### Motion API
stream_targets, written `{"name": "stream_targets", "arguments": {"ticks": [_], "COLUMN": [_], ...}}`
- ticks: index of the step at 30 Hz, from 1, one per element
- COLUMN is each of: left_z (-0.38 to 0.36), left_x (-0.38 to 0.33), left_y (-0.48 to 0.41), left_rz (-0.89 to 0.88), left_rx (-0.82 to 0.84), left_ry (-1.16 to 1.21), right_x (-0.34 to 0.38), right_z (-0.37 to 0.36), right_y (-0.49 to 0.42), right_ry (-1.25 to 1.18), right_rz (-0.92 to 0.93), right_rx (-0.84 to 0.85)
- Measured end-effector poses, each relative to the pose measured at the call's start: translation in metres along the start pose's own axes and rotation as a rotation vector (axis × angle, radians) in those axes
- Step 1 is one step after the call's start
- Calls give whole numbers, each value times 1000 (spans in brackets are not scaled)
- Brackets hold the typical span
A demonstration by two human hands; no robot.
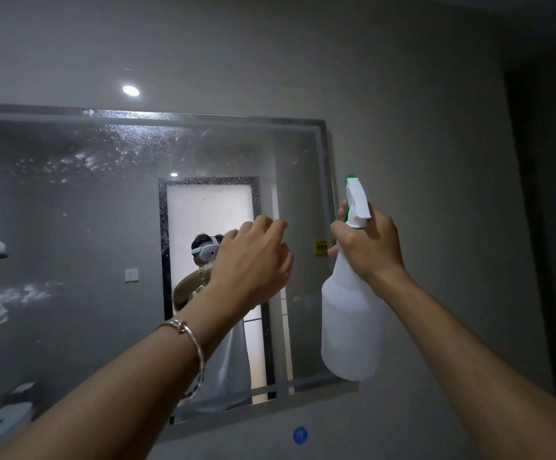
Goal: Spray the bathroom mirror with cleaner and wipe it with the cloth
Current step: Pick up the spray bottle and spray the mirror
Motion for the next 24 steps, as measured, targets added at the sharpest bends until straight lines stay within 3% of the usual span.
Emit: {"name": "stream_targets", "arguments": {"ticks": [11, 24], "left_z": [-11, -5], "left_x": [-10, 1], "left_y": [-3, 9], "left_rz": [-16, 2], "left_rx": [-3, 0], "left_ry": [18, 10], "right_x": [-19, -5], "right_z": [4, -10], "right_y": [2, 10], "right_ry": [22, -6], "right_rz": [-19, 7], "right_rx": [-34, 90]}}
Point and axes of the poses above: each hand's wrist, its own y-axis away from the middle knuckle, its own z-axis out of the back of the hand, x = y × z, the point moved 6 cm from there along -y, towards the middle knuckle, and after that the axes turned 15 degrees about y, right-handed, at the moved point
